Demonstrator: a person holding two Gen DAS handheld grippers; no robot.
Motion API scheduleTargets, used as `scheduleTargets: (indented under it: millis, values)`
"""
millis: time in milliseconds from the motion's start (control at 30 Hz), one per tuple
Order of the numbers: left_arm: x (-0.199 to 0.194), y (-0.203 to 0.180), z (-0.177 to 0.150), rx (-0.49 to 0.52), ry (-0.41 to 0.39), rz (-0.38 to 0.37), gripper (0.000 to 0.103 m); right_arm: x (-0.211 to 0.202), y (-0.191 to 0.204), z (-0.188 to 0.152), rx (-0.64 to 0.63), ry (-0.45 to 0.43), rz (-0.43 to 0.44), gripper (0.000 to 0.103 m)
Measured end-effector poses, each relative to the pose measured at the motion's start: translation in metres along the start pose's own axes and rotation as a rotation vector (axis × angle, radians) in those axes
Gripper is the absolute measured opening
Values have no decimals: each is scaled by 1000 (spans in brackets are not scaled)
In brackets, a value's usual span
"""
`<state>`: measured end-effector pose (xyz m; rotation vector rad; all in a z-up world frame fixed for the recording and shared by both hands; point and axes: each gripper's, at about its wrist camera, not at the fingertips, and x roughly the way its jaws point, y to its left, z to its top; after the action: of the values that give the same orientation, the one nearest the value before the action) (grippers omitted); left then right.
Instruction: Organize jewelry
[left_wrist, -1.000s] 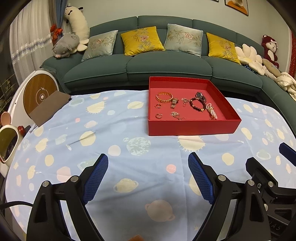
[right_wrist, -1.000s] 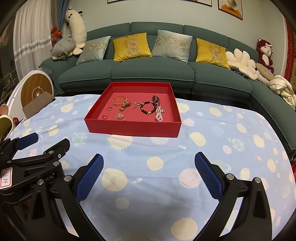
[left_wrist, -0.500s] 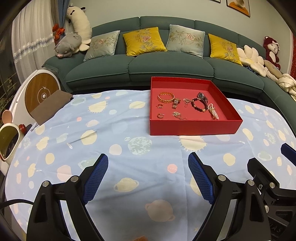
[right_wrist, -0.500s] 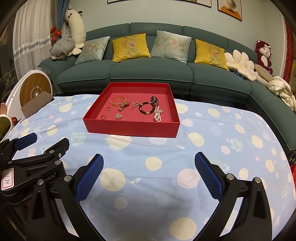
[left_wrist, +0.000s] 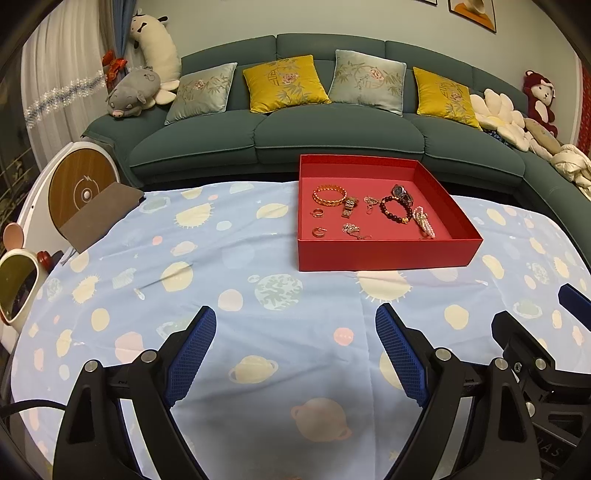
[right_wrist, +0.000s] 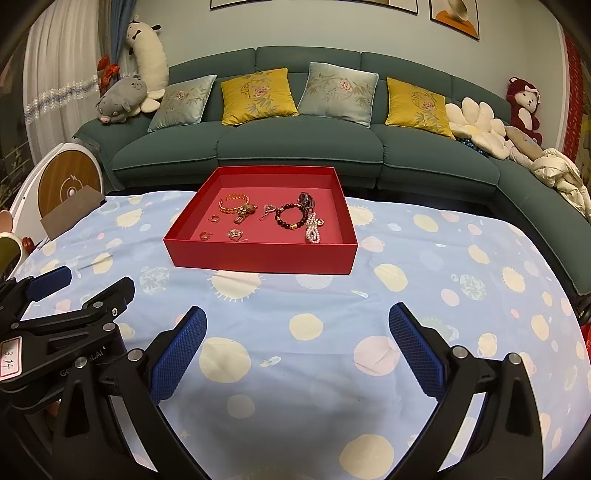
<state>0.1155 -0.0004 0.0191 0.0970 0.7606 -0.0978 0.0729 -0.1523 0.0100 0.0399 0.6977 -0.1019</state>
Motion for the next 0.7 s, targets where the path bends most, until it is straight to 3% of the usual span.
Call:
scheduleTargets:
  millis: [700]
  values:
    - [-1,-1,-1,-12,-1,14,86,0,0,1,0,1,-3,97]
